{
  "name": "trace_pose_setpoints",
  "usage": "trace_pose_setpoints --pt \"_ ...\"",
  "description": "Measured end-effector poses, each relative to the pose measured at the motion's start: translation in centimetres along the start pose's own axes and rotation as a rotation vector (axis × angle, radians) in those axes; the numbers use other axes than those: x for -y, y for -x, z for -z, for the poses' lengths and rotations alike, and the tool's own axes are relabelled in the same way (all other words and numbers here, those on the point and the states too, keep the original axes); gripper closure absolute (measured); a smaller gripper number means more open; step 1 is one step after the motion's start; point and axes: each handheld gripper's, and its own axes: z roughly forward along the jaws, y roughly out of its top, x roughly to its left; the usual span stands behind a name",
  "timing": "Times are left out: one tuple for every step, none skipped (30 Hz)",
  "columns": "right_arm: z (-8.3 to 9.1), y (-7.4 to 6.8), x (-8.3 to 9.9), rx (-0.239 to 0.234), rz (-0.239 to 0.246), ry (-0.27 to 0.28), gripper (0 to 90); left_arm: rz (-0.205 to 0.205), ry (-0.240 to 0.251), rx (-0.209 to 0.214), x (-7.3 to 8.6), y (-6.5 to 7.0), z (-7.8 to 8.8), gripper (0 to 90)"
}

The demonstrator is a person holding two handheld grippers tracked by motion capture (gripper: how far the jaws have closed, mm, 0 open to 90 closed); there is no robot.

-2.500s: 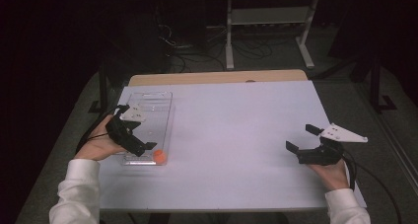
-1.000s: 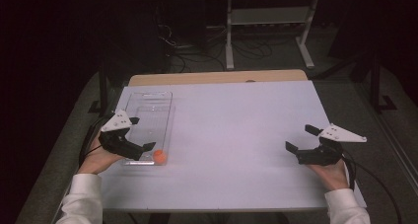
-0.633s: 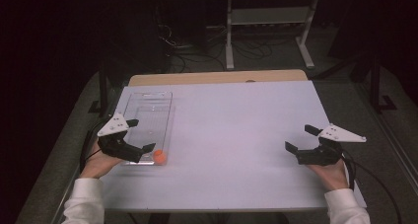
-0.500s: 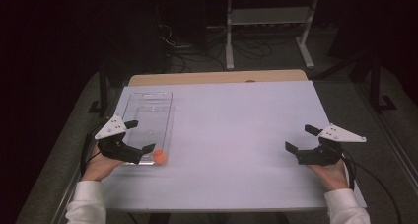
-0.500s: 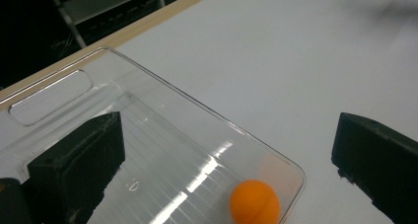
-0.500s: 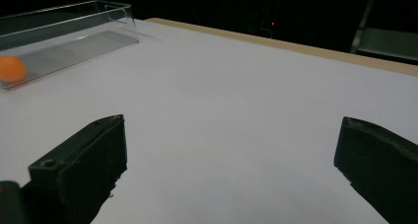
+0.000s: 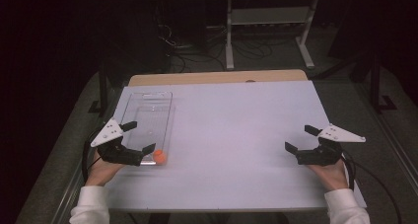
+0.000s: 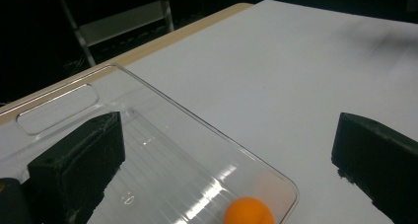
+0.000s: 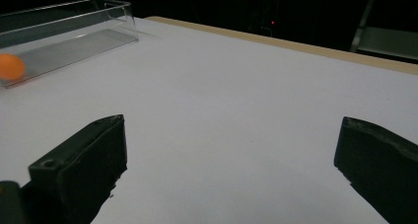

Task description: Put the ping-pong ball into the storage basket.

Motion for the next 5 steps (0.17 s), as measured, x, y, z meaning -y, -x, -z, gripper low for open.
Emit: trace_pose_setpoints --pt "-0.01 -0.01 0.00 0.000 0.000 -0.001 0.0 0.003 0.005 -0.002 0.07 0.05 0.08 0.0" --pt "-0.02 -0.03 0.00 0.000 0.000 -0.002 0.0 0.006 0.014 -0.006 0.14 0.08 0.16 0.0" --pt "-0.03 -0.04 0.00 0.001 0.000 -0.002 0.0 0.007 0.025 -0.007 0.22 0.12 0.24 0.0" --pt "-0.05 -0.06 0.00 0.000 0.001 -0.003 0.0 0.008 0.034 -0.012 0.29 0.15 0.33 0.0" --pt "-0.06 -0.08 0.00 0.000 0.001 -0.003 0.0 0.008 0.043 -0.016 0.35 0.16 0.39 0.0"
